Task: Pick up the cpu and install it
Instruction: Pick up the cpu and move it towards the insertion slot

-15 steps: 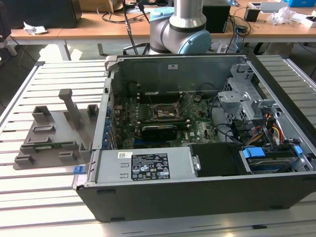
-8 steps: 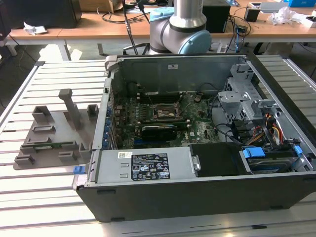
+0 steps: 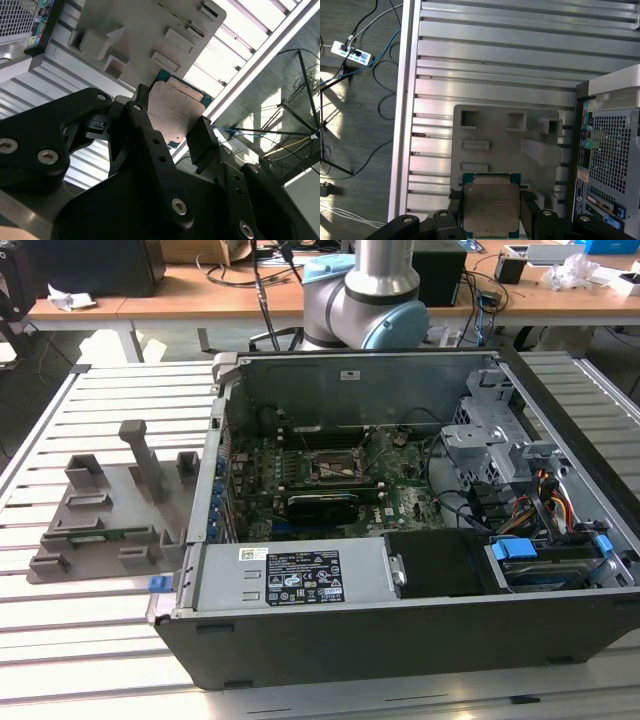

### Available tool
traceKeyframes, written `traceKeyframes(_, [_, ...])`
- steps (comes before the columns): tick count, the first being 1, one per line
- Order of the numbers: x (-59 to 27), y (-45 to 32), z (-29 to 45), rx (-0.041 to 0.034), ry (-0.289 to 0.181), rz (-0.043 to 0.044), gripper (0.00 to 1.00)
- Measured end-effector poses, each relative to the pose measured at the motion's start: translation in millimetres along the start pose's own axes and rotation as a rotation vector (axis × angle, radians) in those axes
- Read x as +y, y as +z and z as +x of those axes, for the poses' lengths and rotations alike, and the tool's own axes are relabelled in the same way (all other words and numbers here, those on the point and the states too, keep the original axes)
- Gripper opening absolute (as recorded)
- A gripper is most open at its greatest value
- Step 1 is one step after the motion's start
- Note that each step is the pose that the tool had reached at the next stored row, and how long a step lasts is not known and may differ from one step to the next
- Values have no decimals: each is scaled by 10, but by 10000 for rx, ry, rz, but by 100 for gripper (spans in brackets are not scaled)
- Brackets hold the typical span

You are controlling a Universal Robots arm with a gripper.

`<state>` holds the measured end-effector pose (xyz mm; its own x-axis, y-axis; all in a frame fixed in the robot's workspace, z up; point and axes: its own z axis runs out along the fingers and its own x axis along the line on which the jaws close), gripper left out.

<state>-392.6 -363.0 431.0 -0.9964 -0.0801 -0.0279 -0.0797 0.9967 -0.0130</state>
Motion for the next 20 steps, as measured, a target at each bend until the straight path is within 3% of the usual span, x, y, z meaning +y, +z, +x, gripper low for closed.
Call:
traceKeyframes(4, [-12,5,-152,0,0,0,55])
traceKeyframes(20, [-37,15,-519,0,0,0,55])
